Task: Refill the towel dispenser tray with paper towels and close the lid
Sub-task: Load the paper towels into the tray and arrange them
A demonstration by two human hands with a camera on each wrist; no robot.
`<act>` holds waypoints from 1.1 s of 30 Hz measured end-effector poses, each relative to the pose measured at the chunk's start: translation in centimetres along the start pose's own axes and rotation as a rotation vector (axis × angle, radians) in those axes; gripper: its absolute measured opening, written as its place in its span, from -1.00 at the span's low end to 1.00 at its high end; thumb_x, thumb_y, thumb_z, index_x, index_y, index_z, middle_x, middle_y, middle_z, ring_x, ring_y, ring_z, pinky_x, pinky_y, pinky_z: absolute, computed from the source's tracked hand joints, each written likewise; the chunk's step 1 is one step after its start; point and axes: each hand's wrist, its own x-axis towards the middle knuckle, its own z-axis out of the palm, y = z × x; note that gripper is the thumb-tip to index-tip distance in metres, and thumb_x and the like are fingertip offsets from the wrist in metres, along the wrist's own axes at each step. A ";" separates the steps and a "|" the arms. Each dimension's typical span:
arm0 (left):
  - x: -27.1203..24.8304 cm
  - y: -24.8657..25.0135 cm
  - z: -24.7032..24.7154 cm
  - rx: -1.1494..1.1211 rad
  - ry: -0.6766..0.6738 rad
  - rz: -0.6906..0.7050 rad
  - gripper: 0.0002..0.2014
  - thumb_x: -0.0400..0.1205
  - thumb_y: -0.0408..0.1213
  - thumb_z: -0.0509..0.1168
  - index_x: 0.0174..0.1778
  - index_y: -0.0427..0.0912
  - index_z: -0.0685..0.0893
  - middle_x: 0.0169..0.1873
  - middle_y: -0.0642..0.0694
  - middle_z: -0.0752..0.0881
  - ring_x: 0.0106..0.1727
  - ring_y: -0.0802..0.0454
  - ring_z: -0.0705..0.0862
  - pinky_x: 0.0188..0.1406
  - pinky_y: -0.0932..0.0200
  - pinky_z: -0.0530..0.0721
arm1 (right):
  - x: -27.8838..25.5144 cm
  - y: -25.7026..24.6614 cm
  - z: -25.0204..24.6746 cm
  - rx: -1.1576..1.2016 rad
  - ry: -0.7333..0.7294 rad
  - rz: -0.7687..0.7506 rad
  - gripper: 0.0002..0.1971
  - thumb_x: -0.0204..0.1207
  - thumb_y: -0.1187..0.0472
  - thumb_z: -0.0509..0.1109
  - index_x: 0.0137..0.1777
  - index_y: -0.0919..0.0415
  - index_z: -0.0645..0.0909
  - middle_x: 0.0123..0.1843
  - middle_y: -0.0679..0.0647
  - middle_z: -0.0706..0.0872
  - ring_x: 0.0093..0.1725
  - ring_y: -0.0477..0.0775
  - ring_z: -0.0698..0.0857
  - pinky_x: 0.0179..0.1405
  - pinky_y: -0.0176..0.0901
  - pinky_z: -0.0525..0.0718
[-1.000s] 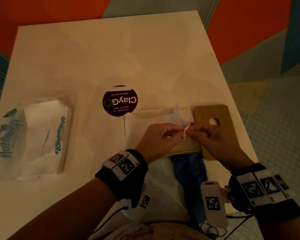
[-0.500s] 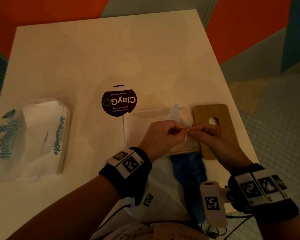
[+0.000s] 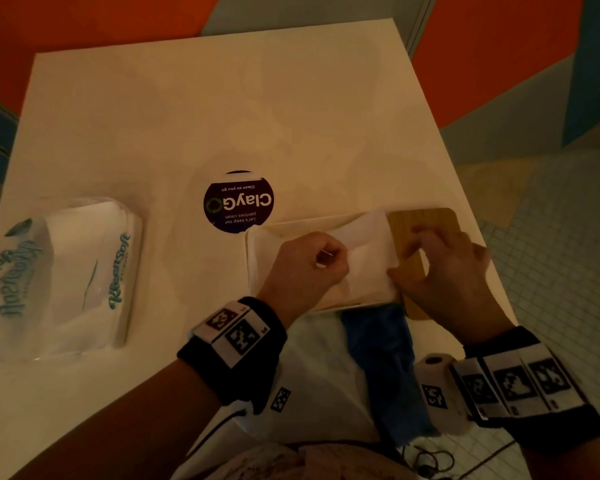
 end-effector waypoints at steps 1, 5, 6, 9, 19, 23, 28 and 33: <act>-0.1 0.1 -0.2 0.000 -0.005 0.005 -0.69 0.48 -0.45 0.33 -0.42 0.08 0.55 -0.40 0.21 0.59 -0.37 0.39 0.60 -0.18 0.22 0.73 | -0.1 -0.3 -0.1 -0.058 0.036 -0.051 -0.66 0.18 0.21 0.58 -0.12 0.12 0.50 0.26 0.20 0.59 0.19 0.39 0.54 0.13 0.32 0.38; -0.8 0.8 -0.3 0.103 -0.083 0.141 -0.88 0.47 -0.40 0.34 -0.32 -0.08 0.62 -0.36 0.25 0.57 -0.26 0.43 0.60 -0.20 0.49 0.59 | 0.0 -2.2 -0.6 -0.068 0.047 -0.405 -0.57 0.20 0.19 0.40 0.09 0.03 0.42 0.41 0.20 0.49 0.23 0.17 0.40 0.04 0.05 0.33; -0.8 1.1 -0.3 0.125 -0.097 0.182 -0.98 0.45 -0.33 0.33 -0.28 -0.14 0.65 -0.36 0.24 0.57 -0.23 0.37 0.61 -0.21 0.45 0.59 | 0.4 -2.3 -0.7 -0.057 0.000 -0.453 -0.56 0.22 0.13 0.33 0.15 0.01 0.42 0.41 0.17 0.50 0.25 0.11 0.39 0.01 -0.06 0.24; -1.1 1.7 -0.6 0.189 -0.124 0.252 -0.77 0.38 -0.09 0.18 -0.27 -0.13 0.66 -0.33 0.10 0.61 -0.20 0.14 0.63 -0.28 0.23 0.64 | 2.2 -2.2 -0.9 -0.120 -0.109 -0.548 -0.64 0.29 0.09 0.19 0.09 0.05 0.58 0.22 0.13 0.70 0.19 0.13 0.55 -0.10 -0.13 0.21; -1.4 -0.7 -5.1 1.283 -0.441 0.061 -0.58 0.67 -0.12 0.06 0.46 -0.07 0.29 0.61 -0.15 0.13 0.61 -0.12 0.07 0.60 -0.12 -0.04 | 3.5 -2.8 2.1 -0.558 -0.433 -0.564 -0.85 0.03 0.35 0.60 -0.43 0.25 0.68 -0.40 0.23 0.75 -0.38 0.31 0.72 -0.36 0.03 0.70; -1.3 -2.0 -5.4 1.361 -0.492 0.015 -0.53 0.65 -0.04 0.07 0.49 -0.03 0.23 0.62 -0.17 0.06 0.62 -0.14 0.02 0.59 -0.21 -0.11 | 3.0 -3.0 2.5 -0.575 -0.410 -0.586 -0.90 0.06 0.31 0.52 -0.48 0.20 0.64 -0.45 0.17 0.70 -0.45 0.24 0.70 -0.49 -0.08 0.67; -0.8 -1.7 -5.4 1.353 -0.525 -0.010 -0.53 0.64 -0.03 0.08 0.49 0.01 0.24 0.62 -0.14 0.09 0.62 -0.12 0.03 0.58 -0.23 -0.17 | 3.3 -3.9 2.4 -0.560 -0.490 -0.573 -0.69 0.45 0.28 0.07 -0.06 0.31 0.65 -0.04 0.31 0.69 -0.05 0.36 0.68 -0.12 0.10 0.63; -0.6 -0.3 -5.8 1.171 -0.399 0.087 -0.47 0.60 0.08 0.10 0.49 0.03 0.24 0.59 -0.03 0.21 0.59 0.02 0.16 0.58 -0.16 -0.23 | 4.9 -5.1 0.0 -0.304 -0.512 -0.415 -0.76 0.60 0.20 0.18 0.17 0.17 0.61 0.24 0.18 0.64 0.20 0.21 0.59 0.18 0.07 0.56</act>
